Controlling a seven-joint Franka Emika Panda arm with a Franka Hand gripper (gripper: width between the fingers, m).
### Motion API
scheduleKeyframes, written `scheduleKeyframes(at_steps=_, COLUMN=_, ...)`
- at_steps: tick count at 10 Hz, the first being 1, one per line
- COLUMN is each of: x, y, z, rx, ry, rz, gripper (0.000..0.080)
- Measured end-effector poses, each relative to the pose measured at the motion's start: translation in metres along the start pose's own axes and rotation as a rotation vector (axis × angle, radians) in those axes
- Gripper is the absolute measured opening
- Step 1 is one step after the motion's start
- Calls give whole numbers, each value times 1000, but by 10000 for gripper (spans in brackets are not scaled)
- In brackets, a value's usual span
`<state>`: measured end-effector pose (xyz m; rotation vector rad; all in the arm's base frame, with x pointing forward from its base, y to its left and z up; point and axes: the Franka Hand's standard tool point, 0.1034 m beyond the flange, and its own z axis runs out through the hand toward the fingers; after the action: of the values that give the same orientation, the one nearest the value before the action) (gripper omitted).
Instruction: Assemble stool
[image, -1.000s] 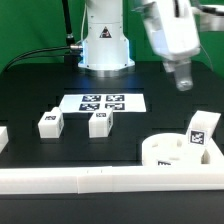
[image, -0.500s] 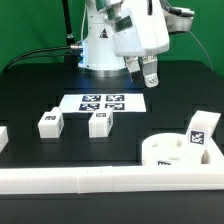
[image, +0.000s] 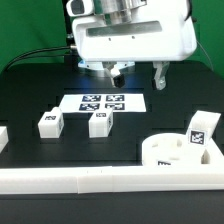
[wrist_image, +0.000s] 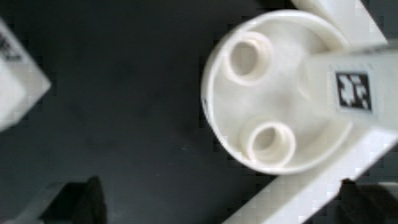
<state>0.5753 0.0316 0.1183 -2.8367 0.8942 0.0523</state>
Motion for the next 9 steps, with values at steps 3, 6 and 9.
scheduleKeyframes(at_steps=3, x=0, y=1, z=0, rx=0, ry=1, rz=-204, gripper=649)
scheduleKeyframes(at_steps=6, x=7, y=34, z=21, rx=-45, ry=27, rz=-355, gripper=649)
scheduleKeyframes(at_steps=9, x=4, y=54, z=31, rx=-52, ry=42, rz=-345, gripper=649)
